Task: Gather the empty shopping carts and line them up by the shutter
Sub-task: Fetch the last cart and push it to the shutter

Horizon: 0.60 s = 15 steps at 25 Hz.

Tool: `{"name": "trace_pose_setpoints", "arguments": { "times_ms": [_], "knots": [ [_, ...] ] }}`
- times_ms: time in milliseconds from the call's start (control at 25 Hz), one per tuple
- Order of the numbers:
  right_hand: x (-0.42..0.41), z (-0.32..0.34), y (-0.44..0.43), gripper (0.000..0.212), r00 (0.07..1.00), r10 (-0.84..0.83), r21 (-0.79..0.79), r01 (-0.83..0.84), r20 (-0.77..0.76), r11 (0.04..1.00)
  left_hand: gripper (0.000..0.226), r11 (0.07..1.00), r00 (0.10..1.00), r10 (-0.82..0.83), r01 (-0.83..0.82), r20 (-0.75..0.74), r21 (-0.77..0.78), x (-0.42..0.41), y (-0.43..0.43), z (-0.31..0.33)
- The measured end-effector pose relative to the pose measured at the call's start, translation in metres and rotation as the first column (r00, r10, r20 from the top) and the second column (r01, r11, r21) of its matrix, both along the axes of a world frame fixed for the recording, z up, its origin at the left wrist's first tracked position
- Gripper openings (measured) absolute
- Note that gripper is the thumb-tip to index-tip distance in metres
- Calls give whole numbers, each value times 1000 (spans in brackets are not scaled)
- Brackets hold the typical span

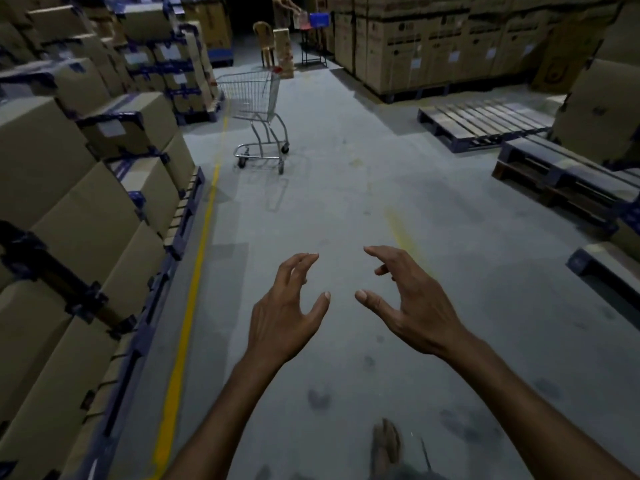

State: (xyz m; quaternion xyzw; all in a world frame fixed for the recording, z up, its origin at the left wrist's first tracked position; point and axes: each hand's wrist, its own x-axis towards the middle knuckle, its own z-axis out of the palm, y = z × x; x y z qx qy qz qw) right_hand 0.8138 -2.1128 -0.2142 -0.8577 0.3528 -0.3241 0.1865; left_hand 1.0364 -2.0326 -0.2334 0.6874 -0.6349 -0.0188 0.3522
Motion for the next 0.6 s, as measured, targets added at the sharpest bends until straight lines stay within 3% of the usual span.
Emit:
{"name": "trace_pose_setpoints", "arguments": {
  "times_ms": [600],
  "knots": [
    [179, -9, -453, 70, 988, 146, 98, -140, -58, 985, 52, 990, 993, 98, -90, 70, -108, 149, -397, 30]
  ]
}}
